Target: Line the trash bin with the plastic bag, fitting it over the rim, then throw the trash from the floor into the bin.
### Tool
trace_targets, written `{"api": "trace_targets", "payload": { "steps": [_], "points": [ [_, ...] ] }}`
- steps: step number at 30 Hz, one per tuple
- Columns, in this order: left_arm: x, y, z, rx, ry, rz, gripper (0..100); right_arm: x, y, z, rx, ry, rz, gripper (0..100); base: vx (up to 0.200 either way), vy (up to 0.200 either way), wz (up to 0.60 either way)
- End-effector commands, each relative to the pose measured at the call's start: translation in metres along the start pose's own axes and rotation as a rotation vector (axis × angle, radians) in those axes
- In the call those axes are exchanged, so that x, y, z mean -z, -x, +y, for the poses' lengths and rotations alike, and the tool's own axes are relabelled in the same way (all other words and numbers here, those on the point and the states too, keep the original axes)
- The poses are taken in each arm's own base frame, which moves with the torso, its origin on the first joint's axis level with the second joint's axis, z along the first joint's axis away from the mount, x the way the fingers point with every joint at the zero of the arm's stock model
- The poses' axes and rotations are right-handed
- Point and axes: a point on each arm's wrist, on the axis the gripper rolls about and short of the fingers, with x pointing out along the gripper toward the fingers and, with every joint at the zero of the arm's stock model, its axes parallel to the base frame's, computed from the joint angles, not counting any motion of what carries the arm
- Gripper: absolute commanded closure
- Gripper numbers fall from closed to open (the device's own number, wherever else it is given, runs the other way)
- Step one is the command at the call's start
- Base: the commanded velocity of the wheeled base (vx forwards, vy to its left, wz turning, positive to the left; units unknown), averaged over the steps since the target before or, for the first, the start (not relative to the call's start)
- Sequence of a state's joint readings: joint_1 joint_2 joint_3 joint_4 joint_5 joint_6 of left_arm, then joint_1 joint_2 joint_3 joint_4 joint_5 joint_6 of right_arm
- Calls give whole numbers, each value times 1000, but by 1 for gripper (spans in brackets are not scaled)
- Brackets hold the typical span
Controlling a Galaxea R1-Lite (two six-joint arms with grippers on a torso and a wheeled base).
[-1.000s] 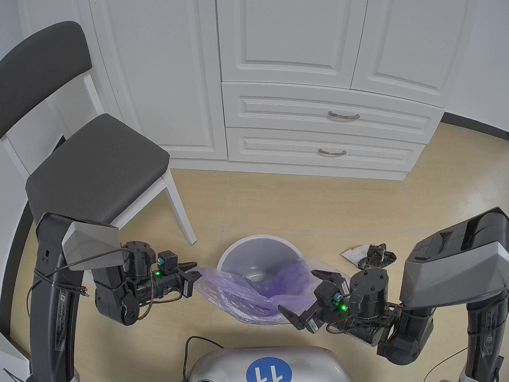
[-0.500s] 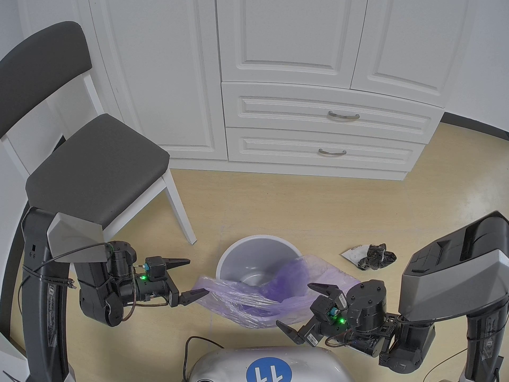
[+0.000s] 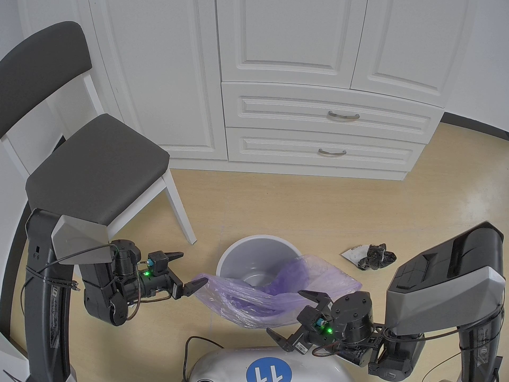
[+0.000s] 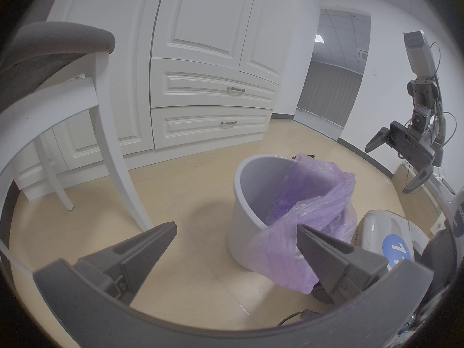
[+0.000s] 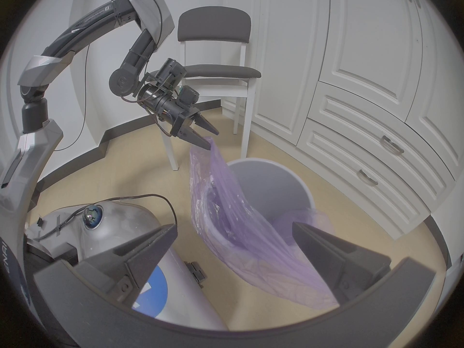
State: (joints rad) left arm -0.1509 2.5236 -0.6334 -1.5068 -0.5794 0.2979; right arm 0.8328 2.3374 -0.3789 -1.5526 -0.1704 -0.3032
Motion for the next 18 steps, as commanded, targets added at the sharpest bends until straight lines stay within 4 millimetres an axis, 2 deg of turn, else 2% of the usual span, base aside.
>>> {"api": "trace_targets", "payload": {
  "steps": [1, 10, 18],
  "points": [
    [1, -2, -1, 4, 0, 0, 0, -8, -9, 4, 4, -4, -51, 0, 0, 0, 0],
    [1, -3, -1, 4, -2, -3, 0, -27, -31, 2, 58, -33, -150, 0, 0, 0, 0],
    [1, -3, -1, 3, -3, -5, 0, -3, -42, 1, 67, -17, -72, 0, 0, 0, 0]
  ]
}}
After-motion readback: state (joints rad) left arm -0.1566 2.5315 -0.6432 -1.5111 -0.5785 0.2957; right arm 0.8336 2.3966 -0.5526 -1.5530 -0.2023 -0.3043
